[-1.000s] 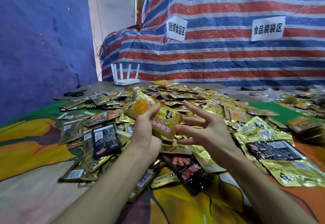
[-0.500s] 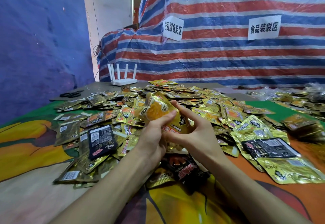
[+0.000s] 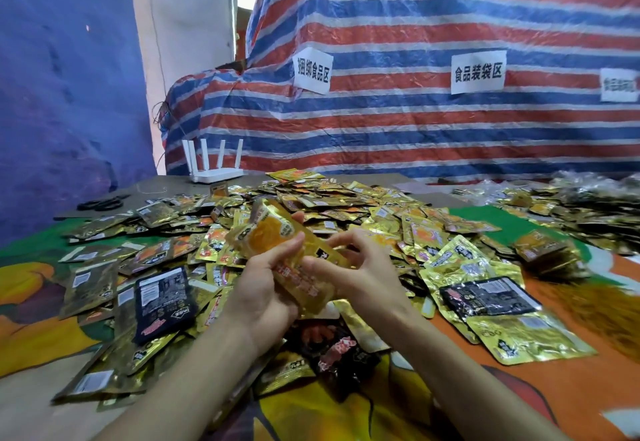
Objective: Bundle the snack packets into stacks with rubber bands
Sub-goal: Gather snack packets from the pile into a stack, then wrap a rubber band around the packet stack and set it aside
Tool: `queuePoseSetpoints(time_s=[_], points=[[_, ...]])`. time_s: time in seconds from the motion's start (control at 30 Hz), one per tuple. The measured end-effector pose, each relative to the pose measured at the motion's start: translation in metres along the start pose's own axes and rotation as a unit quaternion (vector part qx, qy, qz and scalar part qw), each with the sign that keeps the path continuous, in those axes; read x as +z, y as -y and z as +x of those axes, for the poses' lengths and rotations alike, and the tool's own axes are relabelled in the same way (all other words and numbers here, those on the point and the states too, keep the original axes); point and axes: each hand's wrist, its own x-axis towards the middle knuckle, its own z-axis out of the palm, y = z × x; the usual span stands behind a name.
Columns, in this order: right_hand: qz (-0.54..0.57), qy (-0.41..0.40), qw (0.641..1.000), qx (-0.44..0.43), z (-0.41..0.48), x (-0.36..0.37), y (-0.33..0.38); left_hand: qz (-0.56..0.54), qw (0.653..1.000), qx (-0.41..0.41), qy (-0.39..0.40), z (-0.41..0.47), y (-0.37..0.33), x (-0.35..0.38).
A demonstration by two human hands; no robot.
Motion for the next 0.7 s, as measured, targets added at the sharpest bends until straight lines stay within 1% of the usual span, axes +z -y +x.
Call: queuePoseSetpoints(time_s=[0.07, 0.1, 0.17, 0.23, 0.27, 0.33, 0.37, 0.43, 0.5, 0.57, 0.63, 0.7], points=[[0.016, 0.057, 0.998, 0.019, 0.0, -0.006, 0.003, 0.032, 0.999, 0.002, 0.024, -0.002, 0.003, 0.0], [0.012, 0.069, 0.997, 0.019, 0.0, -0.01, 0.005, 0.056, 0.998, 0.008, 0.033, -0.002, 0.005, 0.002], [-0.009, 0.057, 0.998, 0.016, -0.001, -0.021, 0.009, 0.103, 0.994, 0.009, 0.041, -0.003, 0.009, 0.005], [-0.035, 0.021, 0.999, 0.023, -0.003, -0.036, 0.012, 0.187, 0.982, 0.023, 0.018, -0.005, 0.015, 0.008], [-0.049, 0.001, 0.998, 0.028, -0.003, -0.045, 0.013, 0.253, 0.966, 0.042, 0.007, -0.005, 0.019, 0.008], [-0.067, -0.041, 0.996, 0.046, -0.004, -0.068, 0.017, 0.374, 0.924, 0.079, -0.004, -0.007, 0.028, 0.011], [-0.074, -0.066, 0.994, 0.056, -0.003, -0.08, 0.02, 0.417, 0.904, 0.091, -0.003, -0.009, 0.031, 0.013], [-0.097, -0.128, 0.984, 0.071, 0.002, -0.111, 0.026, 0.485, 0.867, 0.111, 0.022, -0.011, 0.033, 0.018], [-0.142, -0.208, 0.963, 0.091, 0.012, -0.147, 0.028, 0.54, 0.83, 0.132, 0.047, -0.01, 0.034, 0.024], [-0.195, -0.286, 0.931, 0.116, 0.024, -0.191, 0.028, 0.572, 0.803, 0.155, 0.059, -0.007, 0.034, 0.031], [-0.245, -0.347, 0.895, 0.138, 0.034, -0.236, 0.027, 0.58, 0.793, 0.172, 0.069, -0.005, 0.035, 0.036], [-0.292, -0.398, 0.855, 0.157, 0.039, -0.275, 0.023, 0.578, 0.792, 0.179, 0.074, -0.002, 0.038, 0.04]])
